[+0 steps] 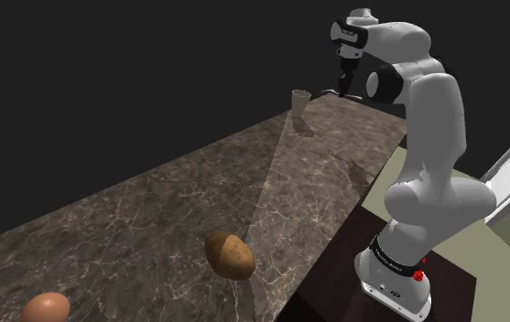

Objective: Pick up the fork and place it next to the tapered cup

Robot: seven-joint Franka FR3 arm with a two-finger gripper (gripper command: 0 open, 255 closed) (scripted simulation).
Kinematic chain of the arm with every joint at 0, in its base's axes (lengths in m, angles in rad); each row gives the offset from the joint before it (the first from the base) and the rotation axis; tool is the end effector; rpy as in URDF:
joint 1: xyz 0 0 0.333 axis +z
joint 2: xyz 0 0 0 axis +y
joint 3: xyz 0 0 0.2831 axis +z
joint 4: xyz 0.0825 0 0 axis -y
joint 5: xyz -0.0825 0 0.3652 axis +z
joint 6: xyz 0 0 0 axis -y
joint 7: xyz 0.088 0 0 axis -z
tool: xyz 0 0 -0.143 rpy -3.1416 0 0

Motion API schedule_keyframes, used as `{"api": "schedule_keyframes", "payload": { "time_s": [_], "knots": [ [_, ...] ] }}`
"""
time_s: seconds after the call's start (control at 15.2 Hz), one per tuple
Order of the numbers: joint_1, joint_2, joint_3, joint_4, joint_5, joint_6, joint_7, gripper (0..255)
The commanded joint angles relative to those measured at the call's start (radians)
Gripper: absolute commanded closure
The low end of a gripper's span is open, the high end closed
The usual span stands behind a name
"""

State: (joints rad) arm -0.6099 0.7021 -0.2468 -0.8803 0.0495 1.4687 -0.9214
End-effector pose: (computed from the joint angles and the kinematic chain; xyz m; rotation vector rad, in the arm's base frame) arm 0.4916 -0.4729 0.4301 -3.1242 -0.1818 0.2300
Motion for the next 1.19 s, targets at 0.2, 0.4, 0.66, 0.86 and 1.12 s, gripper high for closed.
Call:
{"api": "schedule_keyframes", "payload": {
  "time_s": [0.2, 0.4, 0.66, 0.86, 1.12],
  "knots": [
    [0.016, -0.033, -0.001, -0.127, -0.005, 0.094, 0.005, 255],
    [0.021, -0.041, -0.001, -0.182, -0.006, 0.140, 0.007, 255],
    [0.026, -0.045, 0.000, -0.243, -0.007, 0.197, 0.010, 255],
    [0.029, -0.045, 0.000, -0.283, -0.006, 0.236, 0.012, 255],
    [0.032, -0.040, 0.002, -0.328, -0.005, 0.287, 0.014, 255]
  ]
}}
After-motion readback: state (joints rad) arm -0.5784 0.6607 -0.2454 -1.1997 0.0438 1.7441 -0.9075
